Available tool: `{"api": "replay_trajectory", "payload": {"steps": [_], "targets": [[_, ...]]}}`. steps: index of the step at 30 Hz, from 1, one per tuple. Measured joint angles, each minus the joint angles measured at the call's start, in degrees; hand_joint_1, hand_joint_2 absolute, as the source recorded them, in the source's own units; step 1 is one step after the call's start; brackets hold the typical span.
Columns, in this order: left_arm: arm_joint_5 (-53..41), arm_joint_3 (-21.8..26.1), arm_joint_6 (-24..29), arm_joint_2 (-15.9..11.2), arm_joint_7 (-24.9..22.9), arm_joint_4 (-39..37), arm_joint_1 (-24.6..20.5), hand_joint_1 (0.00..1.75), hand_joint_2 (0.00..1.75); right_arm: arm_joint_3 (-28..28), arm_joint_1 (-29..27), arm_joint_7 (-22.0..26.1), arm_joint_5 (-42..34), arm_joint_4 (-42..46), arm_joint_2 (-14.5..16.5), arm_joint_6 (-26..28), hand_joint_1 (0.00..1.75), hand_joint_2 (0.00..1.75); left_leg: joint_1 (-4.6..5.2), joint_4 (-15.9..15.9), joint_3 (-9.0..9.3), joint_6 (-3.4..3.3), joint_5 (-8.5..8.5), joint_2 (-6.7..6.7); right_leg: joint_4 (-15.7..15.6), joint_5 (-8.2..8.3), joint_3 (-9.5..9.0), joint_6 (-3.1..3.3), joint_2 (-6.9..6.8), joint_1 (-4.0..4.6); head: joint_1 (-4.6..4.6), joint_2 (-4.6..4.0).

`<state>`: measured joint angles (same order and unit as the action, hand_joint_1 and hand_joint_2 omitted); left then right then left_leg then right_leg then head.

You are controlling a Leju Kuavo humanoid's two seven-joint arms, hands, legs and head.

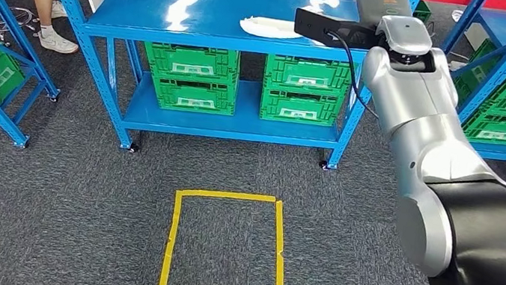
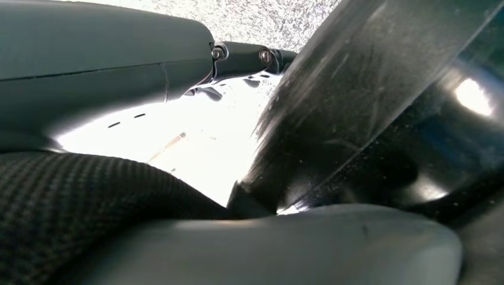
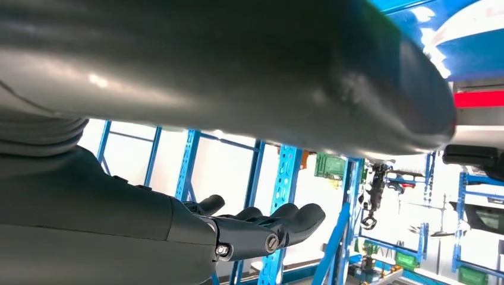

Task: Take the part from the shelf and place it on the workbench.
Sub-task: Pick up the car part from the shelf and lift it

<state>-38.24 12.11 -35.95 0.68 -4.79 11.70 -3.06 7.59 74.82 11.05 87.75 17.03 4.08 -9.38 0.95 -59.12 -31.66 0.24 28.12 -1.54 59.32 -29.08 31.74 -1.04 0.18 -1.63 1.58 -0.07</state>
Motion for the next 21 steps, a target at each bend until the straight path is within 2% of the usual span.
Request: {"api": "replay_trajectory", "payload": {"steps": [5,9,10,11,13,14,15,16,17,18,19,20,21], "targets": [[-0.2,0.0,0.0,0.0,-0.4,-0.1,-0.2,0.0,0.0,2.1,0.1,0.3,-0.7,0.0,0.0,-0.7,0.0,0.0,0.19,-0.3,-0.34,-0.29,0.04,-0.04,-0.1,0.24,0.17,-0.34,0.07,-0.21,0.01,0.0],[-0.5,0.0,-0.1,0.1,-0.3,-0.1,-0.2,0.0,0.0,3.5,0.0,0.2,-1.5,0.0,-0.1,-0.7,0.0,0.0,-0.08,0.8,-0.24,-1.33,-0.57,-0.36,0.1,0.08,0.48,-0.98,0.08,-0.16,-0.03,0.0],[-0.6,0.0,-0.4,0.1,-0.3,-0.1,-0.2,0.0,0.0,3.7,0.0,0.2,-1.8,0.0,-0.2,-0.7,0.0,0.0,-0.28,1.3,-0.13,-1.66,-0.86,-0.53,1.6,-0.71,1.27,-1.04,0.06,-0.05,-0.08,0.0],[-0.7,0.0,-0.7,0.2,-0.4,-0.1,-0.2,0.0,0.0,3.9,-0.2,0.3,-2.3,0.0,-0.2,-0.6,0.0,0.0,-0.44,1.6,-0.07,-1.9,-1.06,-0.69,4.5,-2.07,2.79,-1.05,0.04,0.04,-0.11,0.0],[-0.8,0.0,-1.0,0.2,-0.4,-0.1,-0.3,0.0,0.0,4.5,-1.1,0.9,-3.7,0.0,-0.4,0.0,0.0,0.0,-0.47,1.7,-0.16,-2.12,-1.08,-0.78,11.9,-4.78,6.97,-1.08,0.04,0.18,-0.17,0.0],[-0.9,0.1,-1.0,0.3,-0.4,-0.1,-0.3,0.0,0.0,4.8,-1.8,1.3,-4.4,0.0,-0.4,0.5,0.0,0.0,-0.48,1.7,-0.16,-2.13,-1.03,-0.78,14.5,-5.14,8.62,-1.12,0.03,0.17,-0.17,0.0],[-0.9,0.1,-1.0,0.3,-0.4,-0.1,-0.3,0.0,0.0,5.1,-2.6,1.8,-5.2,0.0,-0.5,1.1,0.0,0.0,-0.51,1.6,-0.15,-2.07,-0.94,-0.76,15.0,-4.36,9.3,-1.14,0.02,0.14,-0.19,0.0],[-1.0,0.1,-1.0,0.3,-0.4,-0.1,-0.3,0.0,0.0,5.6,-3.4,2.2,-6.1,0.1,-0.5,1.8,0.0,0.0,-0.57,1.4,-0.14,-1.91,-0.79,-0.74,13.2,-2.58,8.89,-1.12,-0.03,0.1,-0.19,0.0],[-1.0,0.1,-1.0,0.3,-0.4,-0.1,-0.3,0.0,0.0,6.1,-4.0,2.6,-7.2,0.3,-0.4,2.8,0.0,0.0,-0.64,1.1,-0.14,-1.64,-0.55,-0.73,9.6,-0.22,7.55,-1.09,-0.21,0.05,-0.19,0.0],[-1.0,0.2,-1.0,0.3,-0.4,-0.1,-0.3,0.0,0.0,6.7,-4.6,3.0,-8.3,0.5,-0.3,4.0,0.0,0.0,-0.6,0.7,-0.19,-1.26,-0.23,-0.74,5.9,1.39,6.06,-0.96,-0.51,0.12,-0.18,0.0],[-1.1,0.3,-1.0,0.3,-0.4,-0.1,-0.3,0.0,0.0,7.3,-5.3,3.2,-9.3,0.7,0.0,5.2,0.0,0.0,-0.54,0.3,-0.27,-0.84,0.11,-0.76,2.9,2.48,4.78,-0.65,-0.64,0.22,-0.15,0.0],[-1.1,0.4,-1.0,0.3,-0.4,-0.1,-0.3,0.0,0.0,7.8,-5.9,3.5,-10.2,1.0,0.3,6.4,0.0,0.0,-0.47,0.1,-0.32,-0.44,0.34,-0.79,1.2,2.82,4.03,-0.29,-0.69,0.37,-0.11,0.0],[-1.1,0.5,-1.0,0.3,-0.4,-0.1,-0.3,0.0,0.0,8.3,-6.7,3.7,-11.0,1.2,0.5,7.4,0.0,0.0,-0.41,0.0,-0.34,-0.08,0.44,-0.81,0.9,2.5,3.88,0.17,-0.59,0.57,-0.09,0.0]]}}
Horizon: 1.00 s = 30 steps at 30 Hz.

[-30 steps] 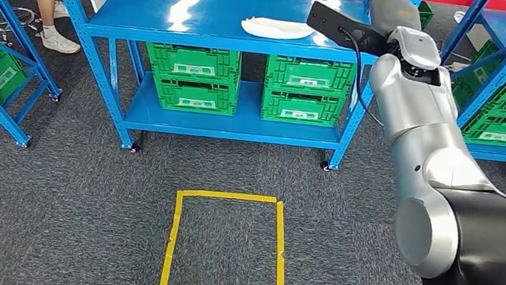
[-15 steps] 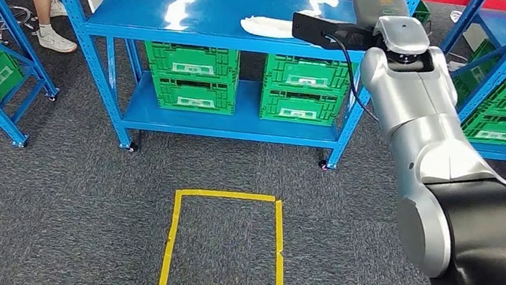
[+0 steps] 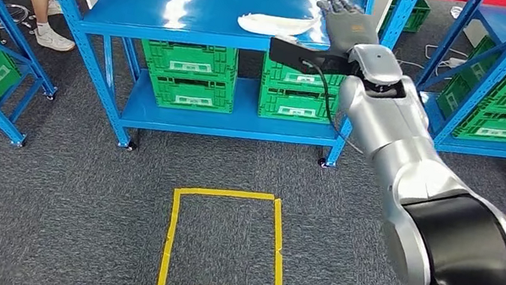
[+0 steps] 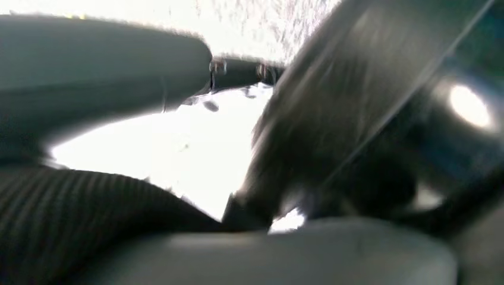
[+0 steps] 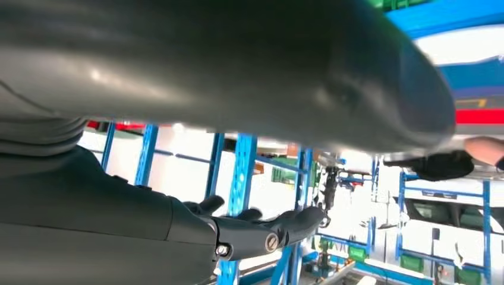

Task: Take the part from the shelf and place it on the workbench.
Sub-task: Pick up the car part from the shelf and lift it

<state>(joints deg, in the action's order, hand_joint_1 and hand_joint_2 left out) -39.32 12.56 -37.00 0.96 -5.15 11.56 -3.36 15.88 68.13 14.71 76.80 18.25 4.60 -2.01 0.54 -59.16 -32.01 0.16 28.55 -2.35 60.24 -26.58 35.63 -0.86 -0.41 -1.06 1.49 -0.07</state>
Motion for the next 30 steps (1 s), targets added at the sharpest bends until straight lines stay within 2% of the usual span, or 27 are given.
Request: {"api": "replay_trajectory", "payload": {"steps": [2,4,5,7,8,9,10,12,13,14,17,19,20,22,23,24,25,26,27,28,29,30], "targets": [[-0.1,0.1,0.0,0.0,0.0,0.0,0.0,0.0,0.0,0.8,-1.4,0.3,-1.1,0.4,0.3,1.4,0.0,0.0,-0.09,0.1,-0.01,0.64,0.09,-0.01,-0.1,0.05,-0.07,0.81,0.39,0.05,0.0,0.0],[-0.2,0.2,-0.1,-0.1,0.3,0.0,0.0,0.0,0.0,1.5,-2.1,0.5,-2.1,1.0,0.6,2.5,0.0,0.0,-0.22,-1.5,-0.93,1.31,1.01,0.86,-0.3,0.05,-0.25,1.49,0.67,-0.25,0.09,0.0],[-0.2,0.4,-0.1,-0.1,0.5,0.0,0.0,0.0,0.0,1.9,-2.4,0.5,-2.7,1.2,0.8,3.0,0.0,0.0,-0.29,-3.9,-2.29,1.62,2.08,1.53,-0.4,0.01,-0.37,1.77,0.82,-0.41,0.15,0.0],[-0.4,0.6,-0.1,-0.1,0.8,0.0,-0.2,0.0,0.0,3.0,-3.2,0.5,-3.7,1.5,1.2,3.4,0.0,0.0,-0.37,-11.4,-6.43,2.0,4.57,2.47,-0.4,-0.22,-0.53,2.15,1.14,-0.41,0.21,0.0],[-0.4,0.7,-0.2,-0.2,0.9,0.0,-0.3,0.0,0.0,3.5,-3.8,0.5,-4.0,1.6,1.3,3.4,0.0,0.0,-0.4,-14.4,-8.36,2.1,5.08,2.64,-0.4,-0.36,-0.69,2.23,1.33,-0.38,0.2,0.0],[-0.5,0.8,-0.4,-0.2,0.9,0.0,-0.4,0.0,0.0,4.0,-4.4,0.4,-4.1,1.7,1.3,3.4,0.0,0.0,-0.41,-15.7,-9.46,2.13,4.59,2.72,-0.4,-0.53,-0.9,2.25,1.54,-0.35,0.19,0.0],[-0.5,0.9,-0.6,-0.2,0.9,0.0,-0.4,0.0,0.0,4.3,-4.8,0.4,-4.2,1.8,1.3,3.5,0.0,0.0,-0.44,-14.9,-9.5,2.1,3.06,2.77,-0.4,-0.72,-1.16,2.19,1.76,-0.36,0.19,0.0],[-0.7,1.0,-0.9,-0.2,0.7,0.0,-0.4,0.0,0.0,4.9,-5.2,0.3,-4.2,2.0,1.4,3.6,0.0,0.0,-0.59,-8.0,-7.08,1.95,-1.64,2.83,-0.4,-1.13,-1.72,1.86,2.23,-0.46,0.19,0.0],[-0.8,1.0,-0.9,-0.2,0.6,0.0,-0.4,0.0,0.0,5.1,-5.2,0.3,-4.3,2.2,1.4,3.6,0.0,0.0,-0.56,-4.5,-5.58,1.83,-3.14,2.91,-0.3,-1.3,-1.85,1.59,2.46,-0.42,0.21,0.0],[-0.8,1.0,-0.9,-0.2,0.5,-0.1,-0.4,0.0,0.0,5.4,-5.3,0.3,-4.4,2.3,1.4,3.7,0.0,0.0,-0.52,-1.9,-4.47,1.57,-3.76,2.98,-0.4,-1.4,-1.83,1.26,2.68,-0.37,0.21,0.0],[-0.9,1.0,-0.9,-0.2,0.5,-0.1,-0.5,0.0,0.0,6.3,-6.0,-0.1,-5.3,2.5,1.4,4.1,0.0,0.0,-0.39,-0.3,-3.62,0.43,-2.99,3.1,-0.7,-1.44,-1.64,0.16,3.01,-0.26,0.19,0.0],[-1.0,1.0,-0.9,-0.2,0.5,-0.1,-0.5,0.0,0.0,7.1,-6.6,-0.5,-6.1,2.7,1.4,4.2,0.0,0.0,-0.48,0.1,-3.26,-0.43,-2.93,2.96,0.6,-2.23,-1.1,-0.4,2.39,-0.24,0.15,0.0],[-1.0,1.0,-0.9,-0.2,0.6,-0.1,-0.5,0.0,0.0,7.5,-6.8,-0.7,-6.4,2.8,1.4,4.2,0.0,0.0,-0.51,0.3,-3.04,-0.86,-2.83,2.84,2.8,-3.21,0.06,-0.55,1.94,-0.16,0.13,0.0],[-1.2,1.0,-0.9,-0.2,0.6,-0.2,-0.4,0.0,0.0,8.1,-7.3,-0.9,-6.8,2.9,1.3,4.1,0.0,0.0,-0.39,0.4,-2.72,-1.51,-2.36,2.65,10.2,-5.75,4.32,-0.59,1.27,0.05,0.09,0.0],[-1.3,1.0,-0.9,-0.2,0.6,-0.2,-0.4,0.0,0.0,8.4,-7.7,-0.9,-6.9,2.9,1.3,4.1,0.0,0.0,-0.3,0.3,-2.54,-1.7,-2.09,2.62,13.6,-6.46,6.47,-0.58,1.24,0.11,0.09,0.0],[-1.4,1.0,-0.9,-0.2,0.6,-0.2,-0.4,0.0,0.0,8.5,-8.2,-1.0,-7.1,2.9,1.2,4.1,0.0,0.0,-0.22,0.3,-2.27,-1.8,-1.81,2.62,15.2,-6.14,7.89,-0.51,1.23,0.15,0.08,0.0],[-1.4,1.0,-0.9,-0.2,0.6,-0.2,-0.4,0.0,0.0,8.7,-8.5,-1.0,-7.1,2.9,1.1,4.1,0.0,0.0,-0.14,0.2,-1.95,-1.81,-1.51,2.65,14.7,-4.78,8.2,-0.37,1.23,0.2,0.08,0.0],[-1.4,1.0,-0.9,-0.1,0.6,-0.2,-0.4,0.0,0.0,8.9,-8.7,-1.0,-7.2,2.9,1.0,4.1,0.0,0.0,-0.08,0.1,-1.55,-1.75,-1.16,2.66,12.0,-2.56,7.39,-0.14,1.2,0.29,0.07,0.0],[-1.4,1.0,-0.9,-0.1,0.6,-0.2,-0.4,0.0,0.0,9.1,-8.8,-1.0,-7.2,2.9,1.0,4.0,0.0,0.0,-0.04,0.0,-1.12,-1.62,-0.76,2.64,8.0,-0.13,5.82,0.17,1.11,0.45,0.08,0.0],[-1.4,1.0,-0.9,0.0,0.5,-0.2,-0.4,0.0,0.0,9.3,-8.7,-0.9,-7.3,2.9,1.0,4.0,0.0,0.0,0.1,-0.1,-0.78,-1.39,-0.33,2.61,4.2,1.31,4.16,0.5,0.97,0.68,0.09,0.0],[-1.4,1.0,-0.9,0.0,0.5,-0.2,-0.4,0.0,0.0,9.5,-8.7,-0.9,-7.5,2.9,1.0,4.0,0.0,0.0,0.17,-0.2,-0.53,-1.12,0.06,2.58,1.3,2.09,2.81,0.79,0.84,0.88,0.12,0.0],[-1.4,1.0,-0.9,0.0,0.5,-0.2,-0.4,0.0,0.0,9.8,-8.6,-0.9,-7.6,3.0,1.0,3.9,0.0,0.0,0.22,-0.1,-0.37,-0.83,0.37,2.55,-0.1,2.06,2.04,1.06,0.77,1.07,0.14,0.0]]}}
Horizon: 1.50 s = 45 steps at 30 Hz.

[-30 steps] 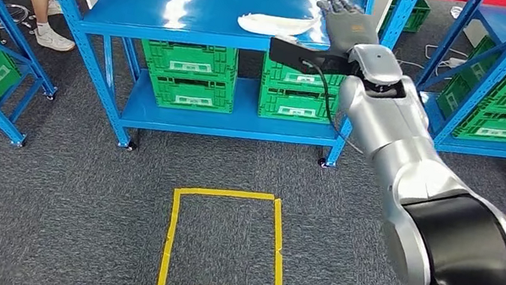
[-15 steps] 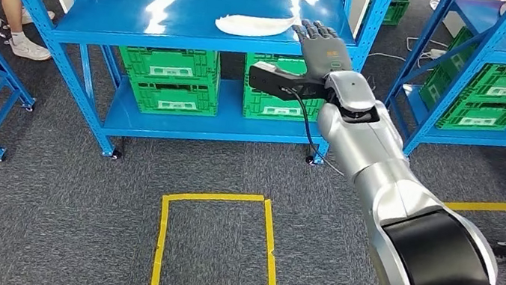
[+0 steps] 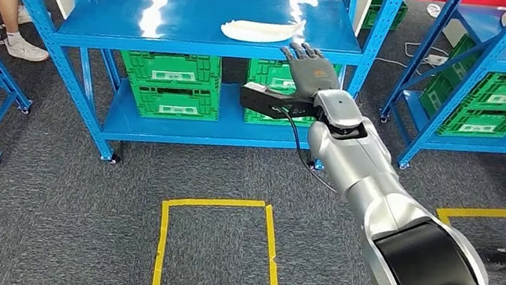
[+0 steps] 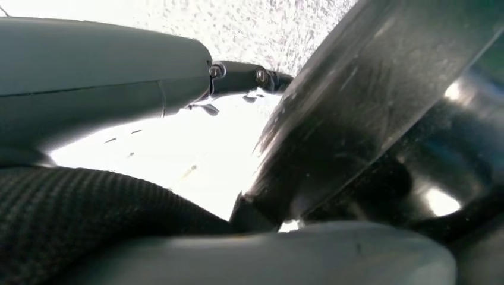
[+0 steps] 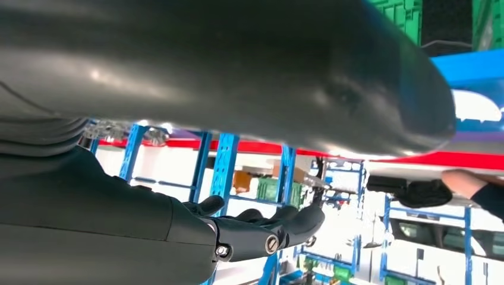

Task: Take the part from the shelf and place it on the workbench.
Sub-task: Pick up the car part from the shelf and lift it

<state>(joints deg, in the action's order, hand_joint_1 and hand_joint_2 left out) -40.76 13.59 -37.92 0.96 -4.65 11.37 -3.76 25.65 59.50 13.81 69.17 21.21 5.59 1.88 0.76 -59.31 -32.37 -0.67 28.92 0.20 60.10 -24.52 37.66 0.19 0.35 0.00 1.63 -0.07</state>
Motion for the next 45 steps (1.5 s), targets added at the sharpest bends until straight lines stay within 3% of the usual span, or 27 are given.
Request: {"api": "replay_trajectory", "payload": {"steps": [3,5,8,9,10,11,13,14,15,18,20,21,23,25,26,27,29,30,31,32,34,36,37,39,41,42,45], "targets": [[0.0,0.0,0.0,-0.1,0.0,0.0,0.0,0.0,0.0,0.8,0.0,0.0,-0.5,0.1,-0.1,-0.3,0.0,0.0,0.05,0.1,0.45,0.83,0.64,-0.09,-0.7,-0.78,-0.91,0.68,0.2,0.03,-0.01,0.0],[0.0,0.1,0.0,-0.2,0.2,0.0,0.1,0.0,0.0,1.2,0.1,-0.1,-0.8,0.2,-0.3,-0.5,0.0,0.0,0.04,-2.6,-0.68,1.5,1.51,0.01,-1.3,-1.25,-2.22,1.2,0.28,-0.44,0.28,0.0],[0.0,0.3,0.0,-0.2,0.5,0.0,0.0,0.0,0.0,1.8,-0.1,0.0,-1.2,0.2,-0.3,-0.8,0.0,0.0,-0.56,-13.0,-7.53,2.59,3.5,0.22,-1.5,-2.71,-4.29,1.58,0.33,-0.71,0.61,0.0],[0.0,0.4,-0.3,-0.3,0.6,0.1,-0.1,0.0,0.0,2.0,-0.3,0.1,-1.5,0.2,-0.3,-0.8,0.0,0.0,-0.73,-15.2,-9.6,2.83,3.15,0.23,-1.5,-3.34,-5.04,1.52,0.41,-0.76,0.62,0.0],[0.0,0.5,-0.7,-0.3,0.7,0.1,-0.2,0.0,0.0,2.2,-0.5,0.1,-1.7,0.2,-0.3,-0.9,0.0,0.0,-0.86,-15.3,-10.62,3.01,1.63,0.23,-1.5,-4.02,-5.88,1.42,0.51,-0.85,0.6,0.0],[0.0,0.6,-1.0,-0.3,0.7,0.1,-0.2,0.0,0.0,2.4,-0.6,0.2,-1.8,0.2,-0.3,-0.8,0.0,0.0,-0.96,-13.1,-10.46,3.1,-0.89,0.24,-1.5,-4.72,-6.78,1.27,0.62,-0.99,0.61,0.0],[-0.1,0.6,-1.3,-0.4,0.6,0.0,-0.1,0.0,0.0,2.7,-0.6,0.2,-2.1,0.2,-0.3,-0.8,0.0,0.0,-1.04,-5.8,-8.26,3.17,-6.3,0.18,-1.5,-6.17,-8.38,0.71,0.82,-1.21,0.65,0.0],[-0.1,0.6,-1.3,-0.4,0.6,0.0,-0.1,0.0,0.0,2.8,-0.5,0.2,-2.2,0.2,-0.4,-0.7,0.0,0.0,-0.97,-2.7,-6.92,2.96,-7.32,0.17,-1.6,-6.75,-8.8,0.31,0.95,-1.23,0.73,0.0],[-0.1,0.6,-1.3,-0.4,0.5,0.0,-0.1,0.0,0.0,2.8,-0.5,0.2,-2.4,0.2,-0.4,-0.7,0.0,0.0,-0.87,-0.8,-6.05,2.53,-7.31,0.18,-1.8,-7.15,-9.0,-0.11,1.04,-1.22,0.76,0.0],[-0.2,0.6,-1.3,-0.4,0.5,0.0,-0.1,0.0,0.0,2.8,-0.6,0.2,-2.5,0.2,-0.5,-0.7,0.0,0.0,-0.68,0.5,-4.9,0.66,-5.35,0.26,-1.4,-6.92,-9.17,-1.18,1.04,-1.11,0.73,0.0],[-0.2,0.6,-1.3,-0.4,0.5,0.0,-0.1,0.0,0.0,2.9,-0.6,0.2,-2.6,0.2,-0.5,-0.7,0.0,0.0,-0.67,0.9,-3.88,-0.19,-4.59,0.31,2.4,-6.32,-7.13,-1.43,0.66,-1.09,0.52,0.0],[-0.2,0.6,-1.3,-0.4,0.5,0.0,0.0,0.0,0.0,2.9,-0.6,0.2,-2.6,0.2,-0.6,-0.6,0.0,0.0,-0.66,1.0,-3.27,-0.49,-4.15,0.33,5.8,-6.52,-4.87,-1.45,0.47,-1.02,0.43,0.0],[-0.2,0.6,-1.4,-0.4,0.5,-0.1,0.0,0.0,0.0,3.2,-1.0,0.2,-2.6,0.2,-0.7,-0.7,0.0,0.0,-0.47,1.1,-2.03,-0.91,-3.01,0.36,12.3,-8.55,0.46,-1.39,0.3,-0.74,0.34,0.0],[-0.3,0.6,-1.4,-0.4,0.5,-0.1,0.1,0.0,0.0,3.5,-1.5,0.1,-2.6,0.2,-0.9,-0.7,0.0,0.0,-0.19,1.1,-0.38,-1.1,-1.63,0.53,14.1,-10.58,4.24,-1.14,0.29,-0.44,0.32,0.0],[-0.3,0.6,-1.4,-0.4,0.5,-0.1,0.1,0.0,0.0,3.7,-1.6,0.1,-2.7,0.2,-1.0,-0.7,0.0,0.0,-0.04,1.1,0.6,-1.11,-0.87,0.63,12.7,-10.21,4.98,-0.88,0.29,-0.29,0.32,0.0],[-0.4,0.6,-1.4,-0.4,0.5,-0.1,0.1,0.0,0.0,3.8,-1.6,0.0,-2.8,0.2,-1.1,-0.7,0.0,0.0,0.09,1.1,1.64,-1.07,-0.08,0.69,9.7,-8.22,4.91,-0.53,0.29,-0.09,0.32,0.0],[-0.5,0.6,-1.4,-0.3,0.5,-0.1,0.2,0.0,0.0,4.0,-1.6,-0.1,-3.0,0.2,-1.3,-0.8,0.0,0.0,0.3,1.0,3.32,-0.89,1.53,0.79,2.6,-1.2,3.92,0.27,0.31,0.47,0.33,0.0],[-0.5,0.6,-1.4,-0.3,0.5,-0.1,0.2,0.0,0.0,4.1,-1.6,-0.2,-3.0,0.1,-1.4,-0.8,0.0,0.0,0.38,1.0,3.93,-0.69,2.31,0.84,0.2,1.48,3.37,0.55,0.37,0.8,0.34,0.0],[-0.6,0.6,-1.4,-0.2,0.4,-0.1,0.2,0.0,0.0,4.3,-1.6,-0.3,-3.1,0.1,-1.4,-0.8,0.0,0.0,0.4,0.8,4.43,-0.43,2.81,0.91,-1.1,3.01,3.0,0.8,0.45,0.97,0.32,0.0],[-0.6,0.6,-1.4,-0.3,0.4,-0.1,0.2,0.0,0.0,4.4,-1.6,-0.4,-3.2,0.1,-1.4,-0.8,0.0,0.0,0.43,0.6,4.83,-0.11,2.97,1.0,-1.3,2.87,2.64,1.01,0.55,1.06,0.31,0.0],[-0.6,0.6,-1.4,-0.3,0.5,0.0,0.2,0.0,0.0,4.6,-1.4,-0.6,-3.4,0.1,-1.4,-0.7,0.0,0.0,0.39,-2.0,3.85,0.58,2.09,1.0,-1.5,2.32,1.37,1.64,0.66,0.71,0.26,0.0],[-0.6,0.6,-1.4,-0.4,0.6,0.0,0.1,0.0,0.0,5.0,-1.3,-0.6,-3.6,0.1,-1.4,-0.7,0.0,0.0,0.27,-7.9,0.02,1.29,1.2,0.95,-1.6,1.3,-0.19,2.21,0.7,0.36,0.42,0.0],[-0.6,0.6,-1.4,-0.3,0.7,0.0,0.0,0.0,0.0,5.1,-1.4,-0.6,-3.6,0.1,-1.4,-0.7,0.0,0.0,0.13,-11.1,-2.4,1.61,1.75,0.93,-1.7,0.65,-0.96,2.36,0.71,0.25,0.51,0.0],[-0.6,0.6,-1.4,-0.3,0.9,0.0,-0.2,0.0,0.0,5.4,-1.7,-0.6,-3.6,0.1,-1.4,-0.7,0.0,0.0,-0.24,-15.2,-6.85,2.16,5.45,0.91,-1.7,-0.77,-2.6,2.3,0.79,0.03,0.56,0.0],[-0.6,0.6,-1.4,-0.3,0.9,0.0,-0.3,0.0,0.0,5.5,-1.8,-0.7,-3.6,0.1,-1.4,-0.7,0.0,0.0,-0.59,-14.0,-8.93,2.55,8.16,0.88,-1.6,-2.38,-4.55,2.02,0.89,-0.24,0.57,0.0],[-0.6,0.6,-1.4,-0.4,0.9,0.0,-0.3,0.0,0.0,5.5,-1.9,-0.7,-3.6,0.1,-1.4,-0.7,0.0,0.0,-0.75,-11.6,-9.01,2.68,7.19,0.83,-1.6,-3.21,-5.58,1.85,0.92,-0.38,0.57,0.0],[-0.6,0.6,-1.4,-0.4,0.8,0.0,-0.2,0.0,0.0,5.7,-1.9,-0.7,-3.7,0.1,-1.4,-0.7,0.0,0.0,-1.01,-1.6,-8.05,2.55,-3.89,0.18,-1.5,-5.59,-7.62,1.05,0.98,-0.45,0.65,0.0]]}}
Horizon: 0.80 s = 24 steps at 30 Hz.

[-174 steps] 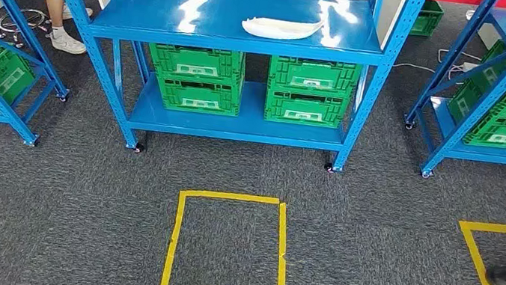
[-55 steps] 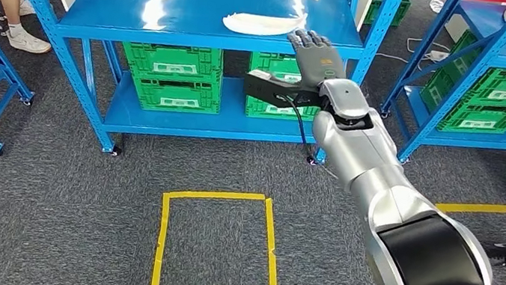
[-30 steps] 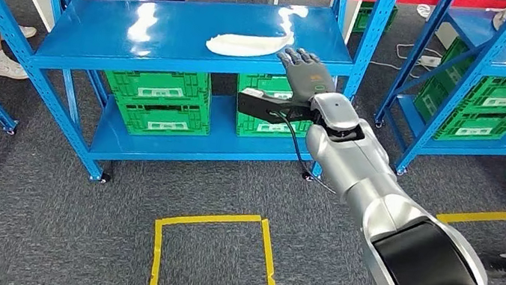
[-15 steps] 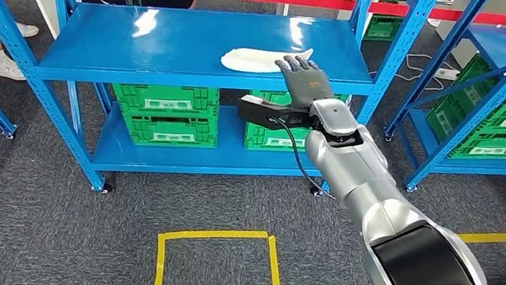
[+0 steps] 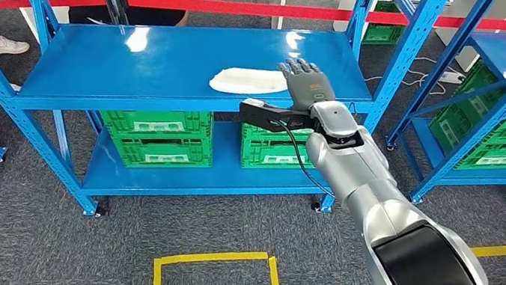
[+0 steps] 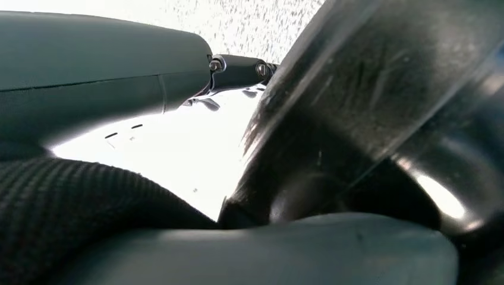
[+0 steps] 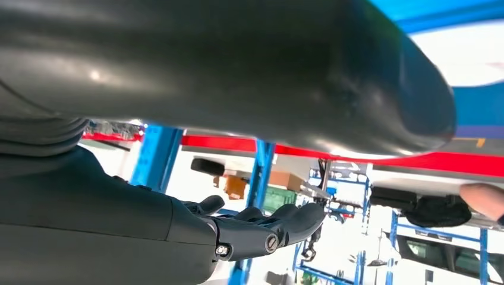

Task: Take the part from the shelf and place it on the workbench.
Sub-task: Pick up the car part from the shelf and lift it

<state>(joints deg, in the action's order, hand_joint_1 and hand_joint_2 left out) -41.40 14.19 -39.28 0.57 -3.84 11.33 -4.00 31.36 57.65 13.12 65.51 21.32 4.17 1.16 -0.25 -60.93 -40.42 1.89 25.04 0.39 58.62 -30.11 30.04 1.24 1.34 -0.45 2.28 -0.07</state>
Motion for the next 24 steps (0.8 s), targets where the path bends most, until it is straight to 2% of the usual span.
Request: {"api": "replay_trajectory", "payload": {"steps": [1,2,4,5,7,9,10,11,12,13,15,16,17,19,20,21,22,23,24], "targets": [[0.0,0.0,0.0,0.0,-0.1,0.0,0.0,0.0,0.0,0.0,0.0,-0.1,0.0,0.0,0.0,0.0,0.0,0.0,0.02,1.9,0.27,-0.32,-2.71,-0.18,0.0,-0.65,-0.39,-0.41,0.04,0.06,0.0,0.0],[0.0,0.0,0.0,0.0,-0.1,0.0,0.0,0.0,0.0,0.1,0.0,-0.1,-0.1,0.0,0.0,-0.1,0.0,0.0,0.08,2.8,0.5,-0.77,-3.65,-0.26,0.1,-0.96,-0.87,-0.83,0.08,0.15,-0.03,0.0],[-0.1,0.0,0.0,0.0,-0.3,0.1,0.0,0.0,0.0,0.1,0.2,-0.3,-0.3,0.0,0.0,-0.1,0.0,0.0,0.12,2.8,1.51,-1.8,-3.57,-0.16,1.2,-0.78,-0.96,-1.51,-0.06,0.13,-0.14,0.0],[-0.1,0.0,0.0,0.1,-0.3,0.1,0.0,0.0,0.0,0.2,0.2,-0.3,-0.5,0.0,0.0,-0.1,0.0,0.0,0.13,2.8,2.09,-2.24,-3.23,-0.13,3.1,-0.31,-0.14,-1.75,-0.23,0.1,-0.2,0.0],[-0.2,0.0,0.0,0.1,-0.3,0.1,0.0,0.0,0.0,0.6,0.2,-0.3,-1.0,0.0,0.0,-0.2,0.0,0.0,0.18,2.9,3.35,-2.87,-2.31,-0.08,9.3,-0.61,3.73,-2.09,-0.6,0.04,-0.29,0.0],[-0.4,0.0,0.0,0.1,-0.3,0.1,0.0,0.0,0.0,1.0,0.0,-0.4,-1.3,0.0,-0.1,-0.2,0.0,0.0,0.33,2.9,4.62,-3.2,-1.02,0.01,14.9,-3.88,8.56,-2.35,-0.71,0.09,-0.32,0.0],[-0.5,0.0,0.0,0.1,-0.3,0.1,0.1,0.0,0.0,1.2,-0.2,-0.4,-1.4,0.0,-0.2,-0.3,0.0,0.0,0.43,2.9,5.38,-3.28,-0.32,0.12,15.8,-5.79,10.3,-2.37,-0.71,0.11,-0.35,0.0],[-0.5,0.0,0.0,0.1,-0.3,0.1,0.1,0.0,0.0,1.3,-0.4,-0.4,-1.6,0.0,-0.4,-0.3,0.0,0.0,0.54,2.9,6.25,-3.31,0.43,0.24,15.2,-6.9,11.36,-2.27,-0.72,0.13,-0.37,0.0],[-0.6,0.0,0.0,0.1,-0.3,0.1,0.1,0.0,0.0,1.4,-0.4,-0.4,-1.8,0.0,-0.5,-0.3,0.0,0.0,0.66,2.8,7.21,-3.29,1.19,0.35,13.2,-6.46,11.65,-2.04,-0.72,0.2,-0.39,0.0],[-0.6,0.0,0.0,0.1,-0.3,0.1,0.2,0.0,0.0,1.5,-0.5,-0.5,-2.0,0.0,-0.6,-0.2,0.0,0.0,0.78,2.8,8.19,-3.23,2.01,0.4,10.0,-4.11,11.39,-1.7,-0.72,0.33,-0.4,0.0],[-0.7,0.0,0.0,0.2,-0.3,0.0,0.2,0.0,0.0,1.7,-0.7,-0.5,-2.3,-0.1,-0.9,-0.1,0.0,0.0,1.0,2.6,9.87,-2.93,3.64,0.58,3.2,3.51,10.37,-0.91,-0.63,0.8,-0.4,0.0],[-0.7,0.0,0.0,0.2,-0.3,0.0,0.2,0.0,0.0,1.8,-0.7,-0.5,-2.3,-0.1,-1.0,0.0,0.0,0.0,1.05,2.5,10.41,-2.68,4.39,0.68,1.2,6.33,9.84,-0.61,-0.53,1.09,-0.4,0.0],[-0.7,0.0,0.0,0.2,-0.3,0.0,0.2,0.0,0.0,2.0,-0.8,-0.6,-2.3,-0.2,-1.2,0.0,0.0,0.0,1.05,2.4,10.86,-2.36,4.79,0.83,0.2,7.69,9.44,-0.31,-0.42,1.23,-0.43,0.0],[-0.8,0.0,0.0,0.1,-0.3,0.1,0.2,0.0,0.0,2.1,-0.7,-0.6,-2.4,-0.1,-1.3,0.1,0.0,0.0,1.04,1.4,10.97,-1.73,4.75,0.92,-0.2,7.38,8.13,0.29,-0.27,1.09,-0.55,0.0],[-0.8,0.0,0.0,0.1,-0.3,0.1,0.2,0.0,0.0,2.2,-0.6,-0.6,-2.4,-0.1,-1.3,0.1,0.0,0.0,1.06,-0.3,10.38,-1.4,4.11,0.87,-0.5,7.06,7.31,0.68,-0.26,0.85,-0.52,0.0],[-0.8,0.0,0.0,0.1,-0.2,0.1,0.2,0.0,0.0,2.2,-0.6,-0.6,-2.4,0.0,-1.3,0.1,0.0,0.0,1.05,-2.6,9.01,-1.12,3.56,0.79,-0.6,6.67,6.39,0.99,-0.25,0.69,-0.44,0.0],[-0.8,0.0,0.0,0.1,-0.1,0.1,0.1,0.0,0.0,2.3,-0.6,-0.6,-2.4,0.0,-1.3,0.1,0.0,0.0,0.96,-5.8,6.89,-0.83,3.36,0.68,-0.7,6.1,5.51,1.22,-0.26,0.58,-0.34,0.0],[-0.8,0.0,0.0,0.1,0.0,0.1,0.0,0.0,0.0,2.4,-0.6,-0.5,-2.4,0.0,-1.3,0.1,0.0,0.0,0.83,-8.8,4.63,-0.54,3.83,0.66,-0.7,5.51,4.79,1.35,-0.25,0.54,-0.24,0.0],[-0.8,0.0,0.0,0.1,0.1,0.1,0.0,0.0,0.0,2.5,-0.7,-0.5,-2.4,0.0,-1.3,0.1,0.0,0.0,0.65,-11.2,2.3,-0.28,5.37,0.66,-0.7,4.86,4.06,1.4,-0.24,0.52,-0.21,0.0]]}}
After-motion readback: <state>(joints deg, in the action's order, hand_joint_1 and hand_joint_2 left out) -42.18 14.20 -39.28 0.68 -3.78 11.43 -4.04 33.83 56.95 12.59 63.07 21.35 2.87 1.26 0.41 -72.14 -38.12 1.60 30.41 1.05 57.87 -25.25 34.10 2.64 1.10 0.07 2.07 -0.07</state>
